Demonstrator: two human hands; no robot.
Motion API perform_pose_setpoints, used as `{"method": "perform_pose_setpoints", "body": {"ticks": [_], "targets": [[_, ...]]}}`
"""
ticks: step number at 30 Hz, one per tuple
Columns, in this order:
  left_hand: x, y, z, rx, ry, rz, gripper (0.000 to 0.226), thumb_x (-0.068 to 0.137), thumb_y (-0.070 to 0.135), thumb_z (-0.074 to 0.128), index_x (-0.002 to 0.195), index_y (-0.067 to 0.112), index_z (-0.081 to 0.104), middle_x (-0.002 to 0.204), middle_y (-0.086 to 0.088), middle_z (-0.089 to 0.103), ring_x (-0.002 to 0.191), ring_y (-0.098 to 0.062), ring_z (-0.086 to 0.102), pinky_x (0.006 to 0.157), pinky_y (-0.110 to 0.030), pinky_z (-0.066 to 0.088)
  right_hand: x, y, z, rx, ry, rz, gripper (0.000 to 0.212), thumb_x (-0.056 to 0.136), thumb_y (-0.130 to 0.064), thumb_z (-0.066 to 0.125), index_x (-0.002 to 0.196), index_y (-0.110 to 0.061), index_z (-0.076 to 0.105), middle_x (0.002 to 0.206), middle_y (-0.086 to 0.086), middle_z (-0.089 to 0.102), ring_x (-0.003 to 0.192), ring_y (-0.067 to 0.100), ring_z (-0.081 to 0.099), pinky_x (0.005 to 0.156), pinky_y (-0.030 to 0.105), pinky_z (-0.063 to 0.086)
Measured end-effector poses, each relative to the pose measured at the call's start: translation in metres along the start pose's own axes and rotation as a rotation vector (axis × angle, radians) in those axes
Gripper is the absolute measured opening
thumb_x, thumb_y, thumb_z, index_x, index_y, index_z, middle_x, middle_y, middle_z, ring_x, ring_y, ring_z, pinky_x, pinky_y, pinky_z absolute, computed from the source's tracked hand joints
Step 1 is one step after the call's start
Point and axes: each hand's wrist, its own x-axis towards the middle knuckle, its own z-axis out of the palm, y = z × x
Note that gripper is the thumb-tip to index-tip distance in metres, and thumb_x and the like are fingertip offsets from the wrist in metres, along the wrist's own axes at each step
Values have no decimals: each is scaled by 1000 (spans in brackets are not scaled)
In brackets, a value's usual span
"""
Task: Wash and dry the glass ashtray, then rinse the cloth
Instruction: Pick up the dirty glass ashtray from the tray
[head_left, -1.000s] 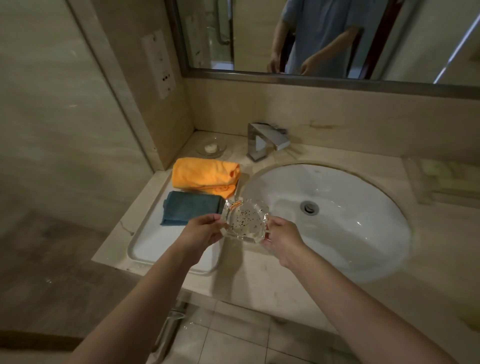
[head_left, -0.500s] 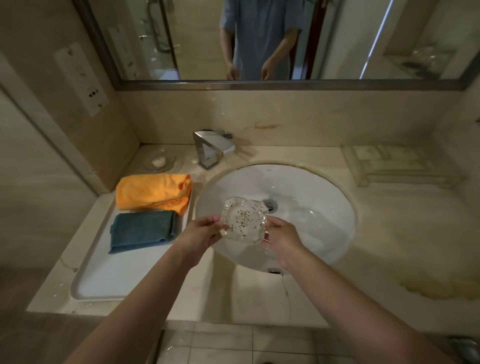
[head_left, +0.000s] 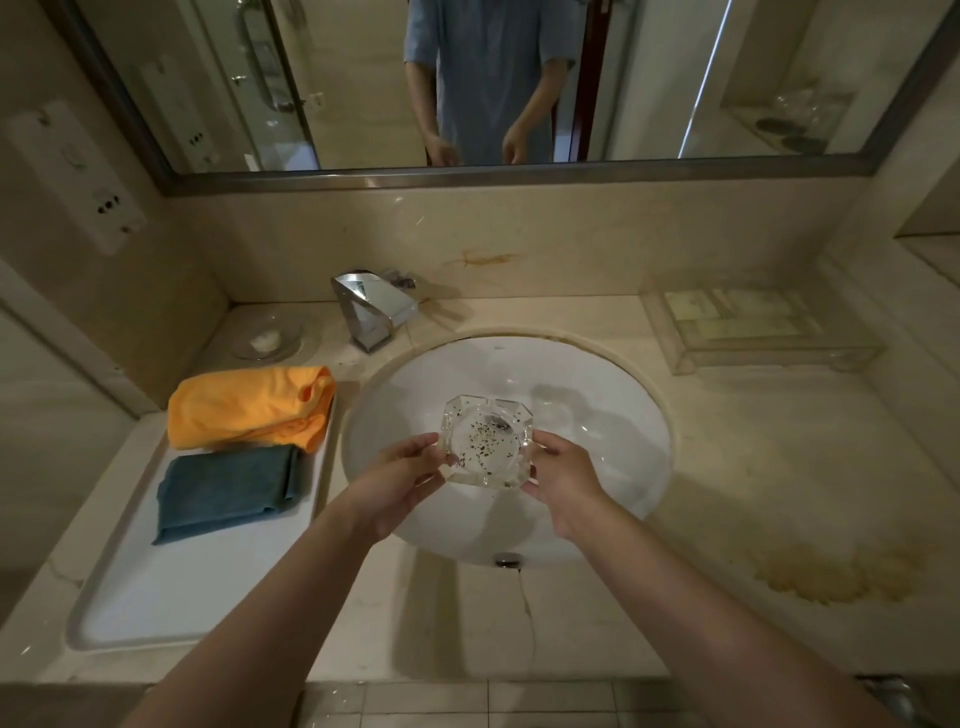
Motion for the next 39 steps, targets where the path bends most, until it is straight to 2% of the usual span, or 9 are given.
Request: {"method": "perform_pose_setpoints", "body": {"ticks": [2, 5, 10, 13, 15, 19, 27, 34, 39], "targets": [[1, 0, 4, -12, -3, -21, 28, 90, 1, 53, 117, 4, 55, 96, -8, 65, 91, -15, 60, 69, -17, 56, 7, -1, -4, -1, -14, 7, 30, 95, -3, 42, 116, -13, 61, 91, 3, 62, 83, 21, 57, 96, 48, 49], [3, 0, 9, -27, -4, -51, 25, 89, -2, 52, 112, 5, 59, 94, -7, 65, 89, -13, 60, 70, -16, 55, 16, -6, -8, 1, -45, 12, 28, 94, -2, 43, 111, -14, 62, 83, 1, 61, 75, 17, 56, 94, 44, 51], [3, 1, 13, -89, -4, -67, 20, 89, -3, 51, 103, 6, 62, 79, -3, 67, 83, -13, 59, 67, -16, 54, 27, -10, -11, -26, -98, 19, 28, 95, -7, 45, 118, -12, 60, 106, 8, 62, 84, 19, 59, 79, 35, 56], [5, 2, 12, -107, -31, -68, 23, 90, -1, 51, 111, 3, 59, 94, -7, 68, 86, -14, 62, 68, -17, 54, 33, -11, -12, -24, -121, 24, 28, 96, -7, 44, 118, -12, 61, 106, 7, 63, 79, 15, 60, 65, 25, 52], [5, 2, 11, -102, -54, -75, 22, 90, -1, 51, 107, 3, 63, 103, -10, 69, 90, -16, 64, 74, -20, 54, 37, -11, -10, -31, -130, 22, 28, 95, -6, 45, 119, -11, 61, 109, 9, 65, 86, 19, 62, 67, 26, 53], [9, 5, 8, -128, -63, -71, 20, 90, -1, 49, 97, 5, 66, 91, -6, 75, 76, -10, 71, 69, -19, 55, 46, -14, -6, -20, -164, 27, 31, 94, -5, 48, 123, -11, 58, 117, 12, 65, 92, 23, 64, 74, 31, 55], [19, 15, -12, -176, -42, -37, 29, 90, 3, 49, 118, 3, 57, 105, -7, 70, 80, -9, 70, 69, -18, 55, 57, -30, 9, -30, -272, -16, 18, 93, -11, 50, 88, -18, 65, 83, 0, 67, 75, 14, 63, 64, 27, 52], [24, 27, -34, -232, -75, -49, 23, 91, 2, 48, 106, 1, 64, 95, -6, 74, 74, -9, 71, 65, -18, 58, 71, -36, 31, -93, -279, -17, 23, 93, -23, 53, 106, -9, 65, 99, 9, 70, 84, 20, 67, 64, 26, 53], [33, 34, -44, -260, -101, -70, 23, 91, 1, 47, 101, 0, 67, 99, -11, 73, 75, -12, 71, 62, -20, 58, 79, -44, 43, -128, -265, -21, 24, 90, -24, 56, 106, -9, 67, 95, 8, 68, 81, 19, 65, 62, 25, 52]]}}
